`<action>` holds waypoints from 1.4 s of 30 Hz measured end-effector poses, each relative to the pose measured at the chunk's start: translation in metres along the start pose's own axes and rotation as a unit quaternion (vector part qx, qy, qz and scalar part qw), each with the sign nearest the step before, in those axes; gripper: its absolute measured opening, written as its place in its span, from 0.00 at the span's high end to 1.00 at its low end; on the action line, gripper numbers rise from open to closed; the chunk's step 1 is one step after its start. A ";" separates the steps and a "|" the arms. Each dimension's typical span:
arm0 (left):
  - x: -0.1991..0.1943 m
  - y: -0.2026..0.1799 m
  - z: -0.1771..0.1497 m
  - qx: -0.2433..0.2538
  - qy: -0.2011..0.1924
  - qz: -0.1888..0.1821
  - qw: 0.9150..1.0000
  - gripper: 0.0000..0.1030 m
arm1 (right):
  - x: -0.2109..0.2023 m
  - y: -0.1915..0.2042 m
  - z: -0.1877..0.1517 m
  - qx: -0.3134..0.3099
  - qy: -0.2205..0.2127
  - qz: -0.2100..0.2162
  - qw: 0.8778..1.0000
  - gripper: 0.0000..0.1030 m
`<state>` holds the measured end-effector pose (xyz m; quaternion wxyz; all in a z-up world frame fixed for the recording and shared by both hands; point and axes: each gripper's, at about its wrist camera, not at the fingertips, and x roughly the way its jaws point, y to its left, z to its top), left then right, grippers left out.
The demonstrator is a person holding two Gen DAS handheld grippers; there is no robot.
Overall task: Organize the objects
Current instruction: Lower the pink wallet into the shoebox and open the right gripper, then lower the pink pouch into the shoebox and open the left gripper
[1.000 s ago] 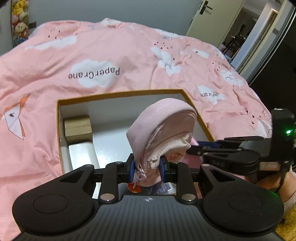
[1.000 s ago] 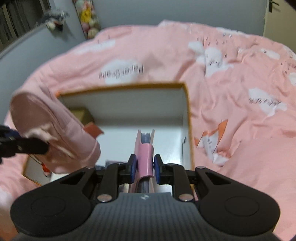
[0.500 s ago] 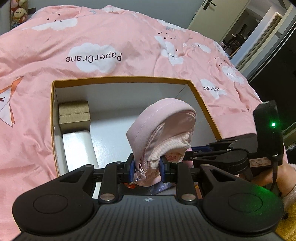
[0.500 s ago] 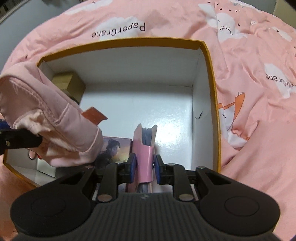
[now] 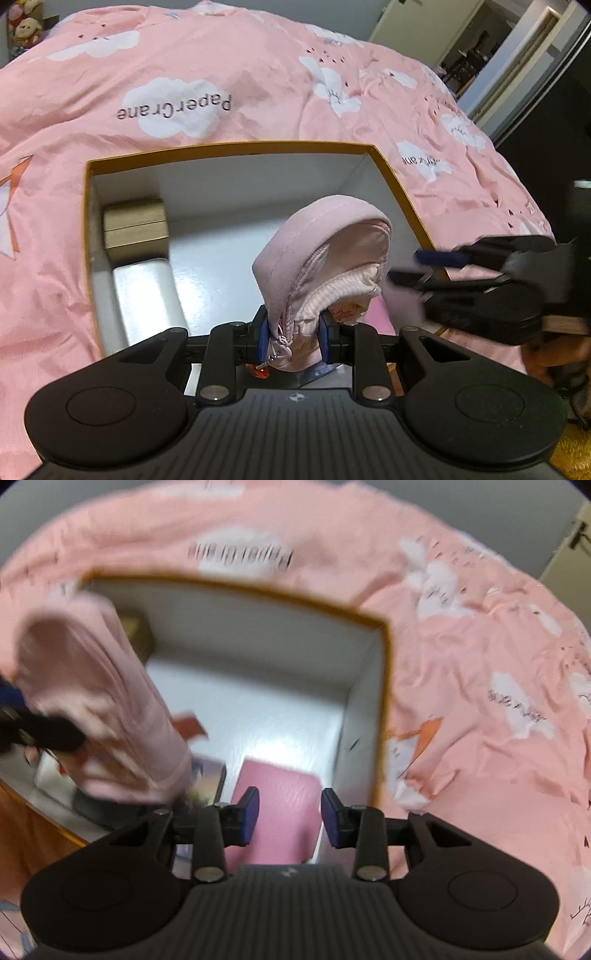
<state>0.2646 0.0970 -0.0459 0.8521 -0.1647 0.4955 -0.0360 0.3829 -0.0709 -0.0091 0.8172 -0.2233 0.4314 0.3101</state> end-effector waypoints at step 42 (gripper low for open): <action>0.111 -0.066 0.014 0.067 0.088 0.019 0.994 0.69 | -0.018 -0.056 -0.056 0.171 -0.107 -0.052 0.978 0.46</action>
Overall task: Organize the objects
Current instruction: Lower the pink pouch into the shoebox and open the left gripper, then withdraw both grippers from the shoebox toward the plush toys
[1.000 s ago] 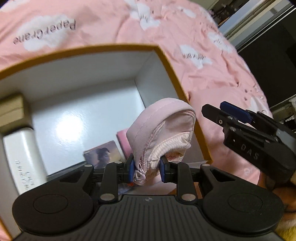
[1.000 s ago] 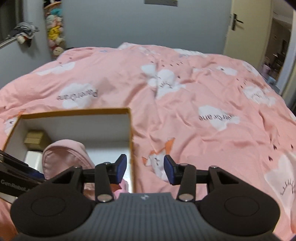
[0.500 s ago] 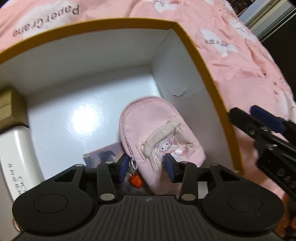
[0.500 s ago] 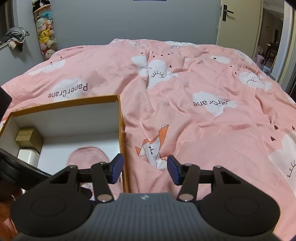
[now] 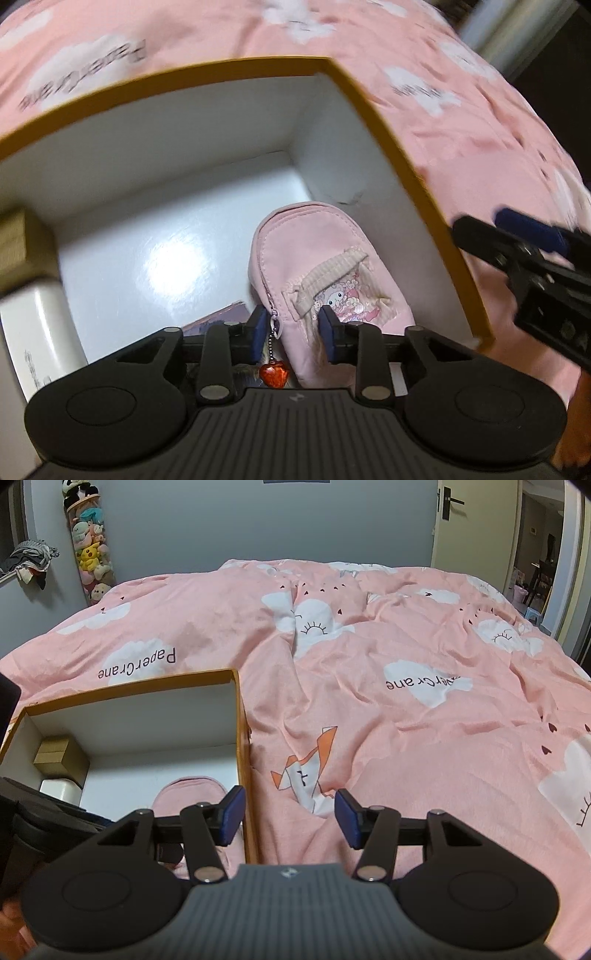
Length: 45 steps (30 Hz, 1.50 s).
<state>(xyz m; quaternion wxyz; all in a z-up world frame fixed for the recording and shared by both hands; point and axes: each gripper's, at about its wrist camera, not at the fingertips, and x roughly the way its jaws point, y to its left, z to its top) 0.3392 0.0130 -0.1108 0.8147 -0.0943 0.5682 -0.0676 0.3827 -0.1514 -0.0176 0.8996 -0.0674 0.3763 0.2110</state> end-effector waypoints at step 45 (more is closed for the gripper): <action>-0.154 -0.018 -0.182 -0.002 -0.098 -0.005 0.995 0.69 | -0.142 0.030 -0.098 -0.025 0.068 0.170 0.983 0.37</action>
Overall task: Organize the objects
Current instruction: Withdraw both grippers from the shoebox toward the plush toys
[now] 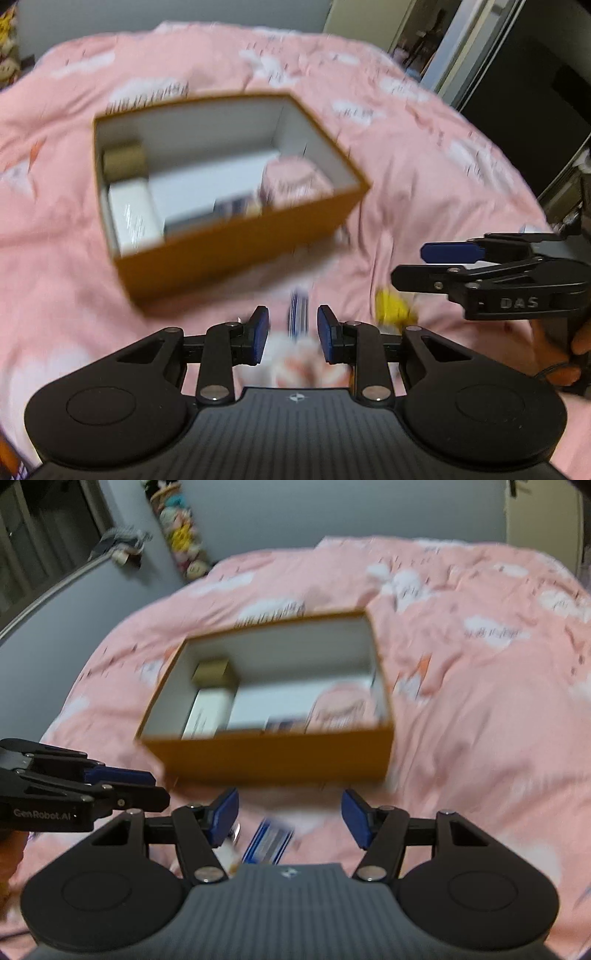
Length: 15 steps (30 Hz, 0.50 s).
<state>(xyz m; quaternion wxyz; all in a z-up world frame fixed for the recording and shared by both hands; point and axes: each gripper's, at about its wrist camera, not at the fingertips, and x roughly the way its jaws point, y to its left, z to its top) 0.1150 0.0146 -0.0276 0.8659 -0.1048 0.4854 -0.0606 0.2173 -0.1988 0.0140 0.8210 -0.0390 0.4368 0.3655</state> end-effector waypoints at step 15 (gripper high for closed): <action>0.018 -0.010 -0.046 0.014 0.060 0.025 0.998 0.69 | 0.020 0.017 -0.055 -0.026 0.131 -0.014 0.991 0.18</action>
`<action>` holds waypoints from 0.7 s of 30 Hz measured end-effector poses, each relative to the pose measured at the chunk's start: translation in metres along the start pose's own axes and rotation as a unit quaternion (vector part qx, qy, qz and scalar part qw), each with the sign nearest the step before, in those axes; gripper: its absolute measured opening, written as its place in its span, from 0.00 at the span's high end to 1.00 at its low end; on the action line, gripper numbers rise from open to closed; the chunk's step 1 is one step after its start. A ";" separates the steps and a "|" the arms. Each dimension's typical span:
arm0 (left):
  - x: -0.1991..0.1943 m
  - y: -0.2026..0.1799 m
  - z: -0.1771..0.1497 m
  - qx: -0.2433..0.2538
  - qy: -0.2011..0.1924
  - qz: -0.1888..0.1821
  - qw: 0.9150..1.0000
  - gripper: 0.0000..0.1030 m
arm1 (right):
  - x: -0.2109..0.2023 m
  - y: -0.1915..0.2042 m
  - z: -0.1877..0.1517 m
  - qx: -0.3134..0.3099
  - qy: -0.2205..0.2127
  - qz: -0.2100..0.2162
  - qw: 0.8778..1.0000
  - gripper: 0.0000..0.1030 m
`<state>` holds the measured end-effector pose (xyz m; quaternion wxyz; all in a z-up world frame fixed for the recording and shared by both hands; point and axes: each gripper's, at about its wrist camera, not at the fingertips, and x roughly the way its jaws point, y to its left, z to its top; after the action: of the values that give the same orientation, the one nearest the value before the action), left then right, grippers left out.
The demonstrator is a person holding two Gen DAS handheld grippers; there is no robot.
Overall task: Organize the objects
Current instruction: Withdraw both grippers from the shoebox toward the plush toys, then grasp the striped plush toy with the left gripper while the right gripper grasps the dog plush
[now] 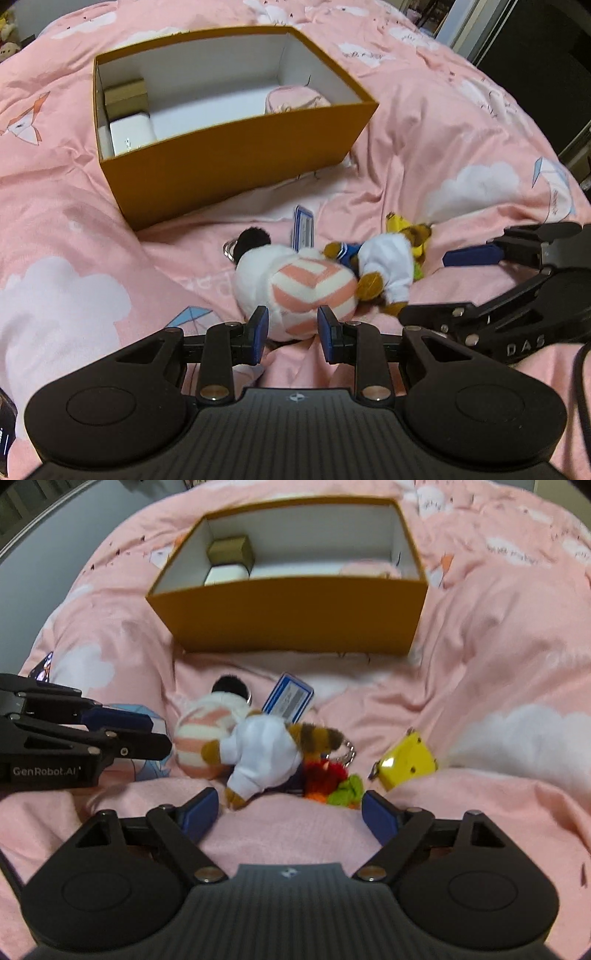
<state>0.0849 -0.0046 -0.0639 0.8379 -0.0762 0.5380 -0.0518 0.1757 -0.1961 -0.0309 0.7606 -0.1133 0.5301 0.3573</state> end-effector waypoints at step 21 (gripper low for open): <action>0.022 0.010 0.001 0.008 0.014 -0.050 0.999 0.48 | 0.032 0.006 0.052 -0.006 -0.075 -0.061 0.995 0.68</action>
<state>0.0952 0.0019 -0.0845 0.8272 -0.0954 0.5449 -0.0988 0.2156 -0.1501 -0.0365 0.8178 -0.1232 0.4617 0.3207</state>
